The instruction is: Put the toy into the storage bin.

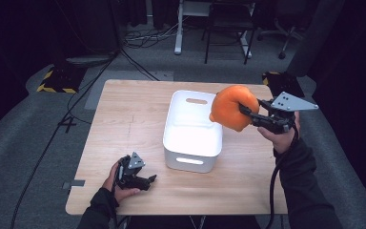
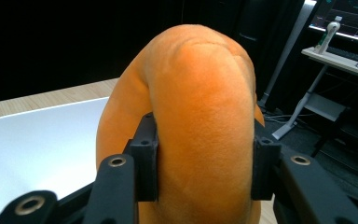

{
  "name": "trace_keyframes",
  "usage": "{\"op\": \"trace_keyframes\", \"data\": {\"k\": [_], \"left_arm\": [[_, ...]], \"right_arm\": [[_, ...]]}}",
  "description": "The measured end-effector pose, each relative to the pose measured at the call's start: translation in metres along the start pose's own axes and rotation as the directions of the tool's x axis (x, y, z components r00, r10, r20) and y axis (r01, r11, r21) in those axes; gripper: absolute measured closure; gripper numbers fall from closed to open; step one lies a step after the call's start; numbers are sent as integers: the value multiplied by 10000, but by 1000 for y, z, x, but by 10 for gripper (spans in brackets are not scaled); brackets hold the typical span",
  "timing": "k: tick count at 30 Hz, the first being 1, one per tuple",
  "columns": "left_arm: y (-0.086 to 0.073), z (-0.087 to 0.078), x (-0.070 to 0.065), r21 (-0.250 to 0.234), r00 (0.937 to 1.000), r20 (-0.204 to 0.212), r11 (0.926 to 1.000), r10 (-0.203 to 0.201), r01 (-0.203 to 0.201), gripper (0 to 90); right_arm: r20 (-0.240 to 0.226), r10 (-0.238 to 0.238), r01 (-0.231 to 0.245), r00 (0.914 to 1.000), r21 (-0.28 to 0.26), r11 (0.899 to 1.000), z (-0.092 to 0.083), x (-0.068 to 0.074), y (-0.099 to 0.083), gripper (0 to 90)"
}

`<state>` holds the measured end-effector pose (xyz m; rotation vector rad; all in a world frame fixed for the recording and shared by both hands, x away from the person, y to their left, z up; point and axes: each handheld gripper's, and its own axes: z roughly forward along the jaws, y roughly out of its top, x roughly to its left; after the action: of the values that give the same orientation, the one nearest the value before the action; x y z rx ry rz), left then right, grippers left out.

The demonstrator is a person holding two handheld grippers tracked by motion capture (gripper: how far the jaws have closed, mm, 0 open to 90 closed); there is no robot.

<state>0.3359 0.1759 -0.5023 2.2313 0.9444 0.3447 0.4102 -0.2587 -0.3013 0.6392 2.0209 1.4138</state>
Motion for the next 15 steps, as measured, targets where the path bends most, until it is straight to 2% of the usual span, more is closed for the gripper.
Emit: {"op": "trace_keyframes", "data": {"k": [15], "left_arm": [[0,0,0,-46,10000,-25,10000,-33,32,157]], "right_arm": [[-429,-69,66,9991,-91,9999,17,17,15,566]]}}
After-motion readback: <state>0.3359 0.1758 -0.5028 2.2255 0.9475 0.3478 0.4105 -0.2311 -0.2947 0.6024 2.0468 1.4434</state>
